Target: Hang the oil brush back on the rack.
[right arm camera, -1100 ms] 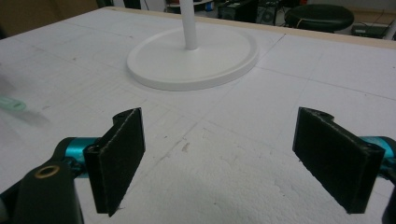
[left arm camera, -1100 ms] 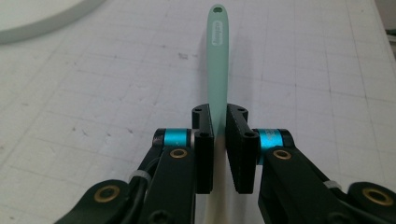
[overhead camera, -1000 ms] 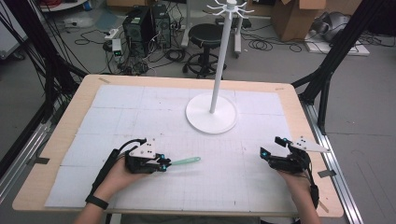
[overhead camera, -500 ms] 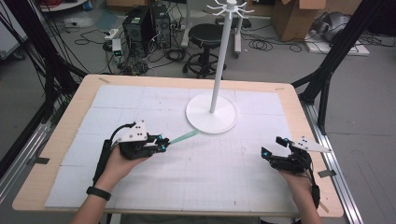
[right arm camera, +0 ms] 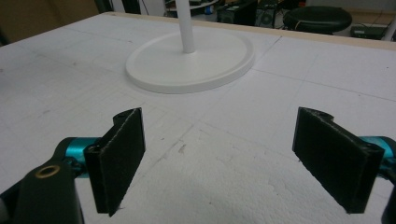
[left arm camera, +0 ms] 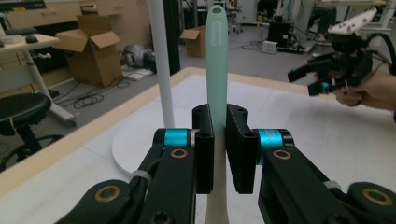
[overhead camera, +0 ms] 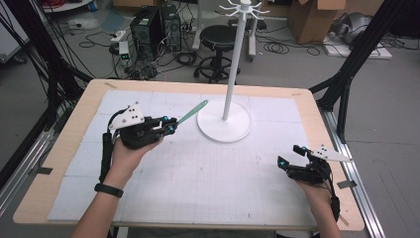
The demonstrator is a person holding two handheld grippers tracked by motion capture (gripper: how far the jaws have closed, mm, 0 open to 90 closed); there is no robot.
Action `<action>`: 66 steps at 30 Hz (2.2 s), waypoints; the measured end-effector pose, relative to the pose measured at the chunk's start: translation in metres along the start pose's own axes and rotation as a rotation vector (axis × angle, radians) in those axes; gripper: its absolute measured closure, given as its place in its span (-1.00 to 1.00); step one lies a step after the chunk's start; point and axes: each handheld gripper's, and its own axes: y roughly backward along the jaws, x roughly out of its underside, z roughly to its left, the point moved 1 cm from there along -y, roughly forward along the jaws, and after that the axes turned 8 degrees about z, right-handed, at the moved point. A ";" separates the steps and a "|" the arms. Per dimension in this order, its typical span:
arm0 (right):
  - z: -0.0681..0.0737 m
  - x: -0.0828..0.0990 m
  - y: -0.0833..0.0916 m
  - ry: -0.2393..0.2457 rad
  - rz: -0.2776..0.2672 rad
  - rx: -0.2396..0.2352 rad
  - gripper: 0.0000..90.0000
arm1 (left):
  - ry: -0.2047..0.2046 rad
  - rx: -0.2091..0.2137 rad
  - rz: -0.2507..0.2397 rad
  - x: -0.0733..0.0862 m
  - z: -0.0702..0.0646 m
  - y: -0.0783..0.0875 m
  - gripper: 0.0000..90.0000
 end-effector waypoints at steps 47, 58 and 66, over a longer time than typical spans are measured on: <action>-0.003 0.000 0.000 -0.002 -0.003 -0.014 -0.63 | -0.015 -0.112 -0.231 -0.151 0.041 -0.027 0.82; -0.002 0.000 0.000 -0.002 -0.002 -0.019 -0.63 | -0.016 -0.121 -0.228 -0.152 0.043 -0.039 0.82; -0.003 0.000 0.000 -0.001 0.000 -0.018 -0.63 | -0.014 -0.113 -0.219 -0.150 0.045 -0.041 0.82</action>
